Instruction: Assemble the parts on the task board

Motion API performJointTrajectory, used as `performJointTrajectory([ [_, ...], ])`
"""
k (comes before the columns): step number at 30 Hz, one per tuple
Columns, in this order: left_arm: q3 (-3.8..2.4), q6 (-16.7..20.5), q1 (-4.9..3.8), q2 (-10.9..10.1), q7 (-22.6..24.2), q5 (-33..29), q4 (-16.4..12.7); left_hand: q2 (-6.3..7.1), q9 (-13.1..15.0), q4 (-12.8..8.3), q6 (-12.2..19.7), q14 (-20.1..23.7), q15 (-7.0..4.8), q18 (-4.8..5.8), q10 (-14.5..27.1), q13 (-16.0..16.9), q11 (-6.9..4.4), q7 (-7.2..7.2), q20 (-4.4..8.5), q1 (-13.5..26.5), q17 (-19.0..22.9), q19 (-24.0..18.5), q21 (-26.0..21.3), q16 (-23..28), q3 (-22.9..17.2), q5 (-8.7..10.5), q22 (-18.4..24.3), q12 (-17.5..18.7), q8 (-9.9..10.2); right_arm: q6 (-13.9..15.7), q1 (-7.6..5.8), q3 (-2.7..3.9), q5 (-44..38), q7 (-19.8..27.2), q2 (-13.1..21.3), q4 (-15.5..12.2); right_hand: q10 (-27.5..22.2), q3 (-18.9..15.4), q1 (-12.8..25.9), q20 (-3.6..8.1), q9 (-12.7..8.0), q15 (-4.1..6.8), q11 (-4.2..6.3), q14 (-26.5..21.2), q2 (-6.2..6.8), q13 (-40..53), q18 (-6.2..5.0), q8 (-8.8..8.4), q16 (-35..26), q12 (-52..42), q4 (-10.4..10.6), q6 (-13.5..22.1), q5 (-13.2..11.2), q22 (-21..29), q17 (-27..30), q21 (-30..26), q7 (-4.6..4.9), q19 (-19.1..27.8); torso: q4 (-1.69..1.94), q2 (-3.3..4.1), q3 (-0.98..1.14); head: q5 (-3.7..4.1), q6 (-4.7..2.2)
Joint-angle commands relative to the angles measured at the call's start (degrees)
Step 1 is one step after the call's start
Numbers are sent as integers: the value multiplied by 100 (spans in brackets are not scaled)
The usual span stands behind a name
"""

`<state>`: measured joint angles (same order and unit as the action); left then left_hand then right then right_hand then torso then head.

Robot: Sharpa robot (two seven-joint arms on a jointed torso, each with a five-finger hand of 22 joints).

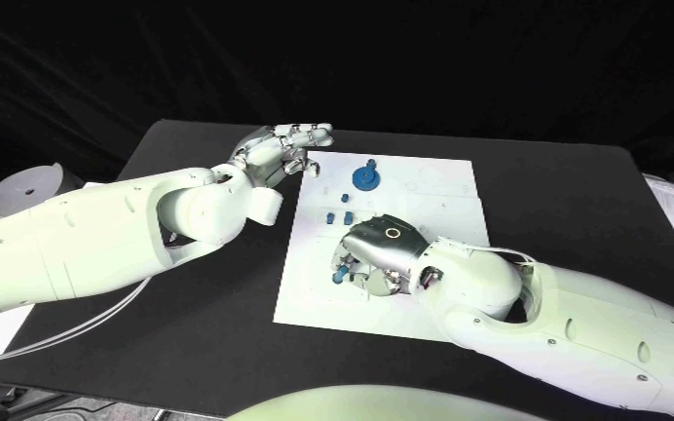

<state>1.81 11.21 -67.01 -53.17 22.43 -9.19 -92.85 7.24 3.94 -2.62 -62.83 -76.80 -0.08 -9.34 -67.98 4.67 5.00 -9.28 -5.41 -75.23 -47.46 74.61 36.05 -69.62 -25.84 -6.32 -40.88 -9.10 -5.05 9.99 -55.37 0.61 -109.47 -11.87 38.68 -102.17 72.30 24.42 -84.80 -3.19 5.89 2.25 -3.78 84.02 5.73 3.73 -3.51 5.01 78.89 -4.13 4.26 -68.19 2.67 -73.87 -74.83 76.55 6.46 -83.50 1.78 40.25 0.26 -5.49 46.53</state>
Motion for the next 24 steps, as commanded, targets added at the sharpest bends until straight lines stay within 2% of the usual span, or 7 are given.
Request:
performJointTrajectory([
  [1,-3,-111,-2,7,18,20,-11,-61,-3,-22,29,42,18,-109,55,-1,1,1,-27,-7,5,-19,-20,23,26,13,5,-35,-21,-226,5,-12,-119,-73,-40,33,140,39,-65,-39,12,-27,109,344,-74,4,-36,39,40,-16,-2,-46,13,10,-3,-7,6,6,2,-1,-1,-1,4],
  [9,-3,-109,-2,2,15,20,-21,-61,-3,-22,29,42,18,-109,55,-1,1,1,-27,-7,5,-19,-20,23,26,13,5,-35,-21,-257,6,-50,-158,-127,-147,115,99,25,11,-54,8,-44,87,336,-39,-4,-41,-1,23,35,7,-4,11,30,22,-26,20,18,10,1,-5,6,8],
  [13,-3,-107,-2,-2,14,20,-24,-61,-3,-22,29,42,18,-109,55,-1,1,1,-27,-7,5,-19,-20,23,26,13,5,-35,-21,-63,7,-63,-140,-131,-163,154,-444,-82,298,-139,-98,-159,-62,308,198,-33,-56,-159,-51,79,135,430,-4,148,126,-132,113,78,6,-3,-3,-3,12],
  [14,-3,-106,-2,-4,14,20,-24,-61,-3,-22,29,42,18,-109,55,-1,1,1,-27,-7,5,-19,-20,23,26,13,5,-35,-21,17,8,-65,-133,-120,-162,161,-714,-184,412,-167,-135,-204,-109,287,317,-34,-81,-156,-112,74,183,565,-5,251,208,-224,146,125,6,-3,-3,-3,12],
  [16,-3,-101,-2,-8,14,20,-26,-61,-3,-22,29,42,18,-109,55,-1,1,1,-27,-7,5,-19,-20,23,26,13,5,-35,-21,184,9,-68,-122,-92,-155,162,-1229,-353,470,-230,-196,-264,-183,270,401,-28,-137,-155,-150,74,210,790,6,489,260,-436,145,232,4,-4,-4,-4,13],
  [20,-3,-94,-2,-10,13,20,-26,-65,-3,-24,31,45,19,-108,60,-2,2,0,-28,-9,13,-19,-23,25,31,13,7,-41,-21,506,16,-71,-106,-44,-120,137,-1624,-850,496,-312,-230,-330,-267,251,516,-14,-201,-151,-197,47,295,1164,1,751,332,-675,9,335,8,-3,0,-1,7],
  [24,-3,-91,-2,-13,8,20,-24,-65,-4,-26,34,46,20,-108,64,-3,3,-1,-28,-10,18,-18,-24,26,33,13,8,-41,-20,1061,25,-71,-12,109,-13,57,-1650,-2006,331,-344,-218,-327,-271,241,537,2,-223,-141,-233,-70,804,1425,38,854,395,-767,60,329,12,-2,2,0,5],
])
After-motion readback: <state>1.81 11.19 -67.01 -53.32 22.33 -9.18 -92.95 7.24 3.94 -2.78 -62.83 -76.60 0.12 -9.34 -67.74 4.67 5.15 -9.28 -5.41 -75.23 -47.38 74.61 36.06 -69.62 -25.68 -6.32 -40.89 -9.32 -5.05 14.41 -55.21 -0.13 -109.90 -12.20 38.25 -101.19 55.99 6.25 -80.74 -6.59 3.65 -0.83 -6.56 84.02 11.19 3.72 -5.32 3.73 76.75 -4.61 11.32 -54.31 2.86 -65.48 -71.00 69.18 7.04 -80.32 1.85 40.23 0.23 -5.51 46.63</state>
